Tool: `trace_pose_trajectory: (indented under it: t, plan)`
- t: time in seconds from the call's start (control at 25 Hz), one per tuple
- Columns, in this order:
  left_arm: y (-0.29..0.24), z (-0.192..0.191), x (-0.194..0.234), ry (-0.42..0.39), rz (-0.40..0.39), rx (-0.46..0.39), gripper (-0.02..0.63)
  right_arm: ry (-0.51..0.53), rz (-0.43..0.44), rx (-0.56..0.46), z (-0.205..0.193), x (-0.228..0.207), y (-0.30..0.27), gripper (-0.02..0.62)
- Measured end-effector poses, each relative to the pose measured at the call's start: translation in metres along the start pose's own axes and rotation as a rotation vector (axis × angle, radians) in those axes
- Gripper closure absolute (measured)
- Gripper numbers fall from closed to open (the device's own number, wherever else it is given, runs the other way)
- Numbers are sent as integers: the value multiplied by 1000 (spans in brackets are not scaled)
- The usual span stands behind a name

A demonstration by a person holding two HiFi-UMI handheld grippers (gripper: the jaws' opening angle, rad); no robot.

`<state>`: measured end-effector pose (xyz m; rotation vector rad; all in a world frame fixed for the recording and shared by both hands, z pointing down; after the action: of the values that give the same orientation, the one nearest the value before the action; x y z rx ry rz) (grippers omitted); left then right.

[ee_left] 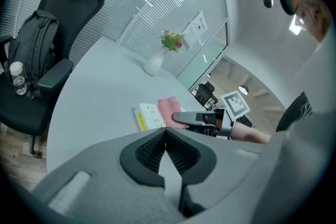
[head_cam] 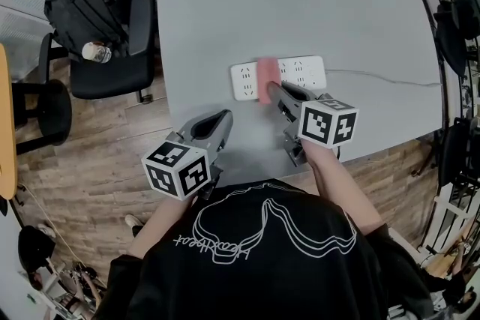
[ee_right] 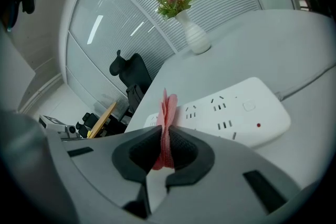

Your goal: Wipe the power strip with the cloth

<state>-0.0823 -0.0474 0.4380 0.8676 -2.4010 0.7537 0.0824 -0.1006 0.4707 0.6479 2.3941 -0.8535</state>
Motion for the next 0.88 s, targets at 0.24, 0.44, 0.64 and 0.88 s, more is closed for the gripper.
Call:
trace_pose_trajectory:
  t: [0.24, 0.44, 0.64, 0.88]
  plan:
    - [-6, -1, -9, -12, -1, 3, 594, 16, -33, -12, 6, -14, 14, 561]
    - [-12, 1, -16, -21, -3, 2, 594, 13, -48, -20, 10, -27, 24, 561]
    - [-17, 3, -20, -25, -4, -6, 594, 15, -68, -29, 15, -39, 34, 560]
    - [-19, 5, -21, -27, -2, -17, 594, 24, -101, -47, 22, -53, 44, 555]
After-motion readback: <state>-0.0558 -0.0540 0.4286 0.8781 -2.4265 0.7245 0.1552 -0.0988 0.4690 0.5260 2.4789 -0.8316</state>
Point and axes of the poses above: the fingertips, and each gripper's own axes: y backward along the fingers, x to its left, z out of its top, the point moved 5 cm from there along y, backward along the fingers, and after that the axes turned 12 degrees about -x, right-handed, at the moved point
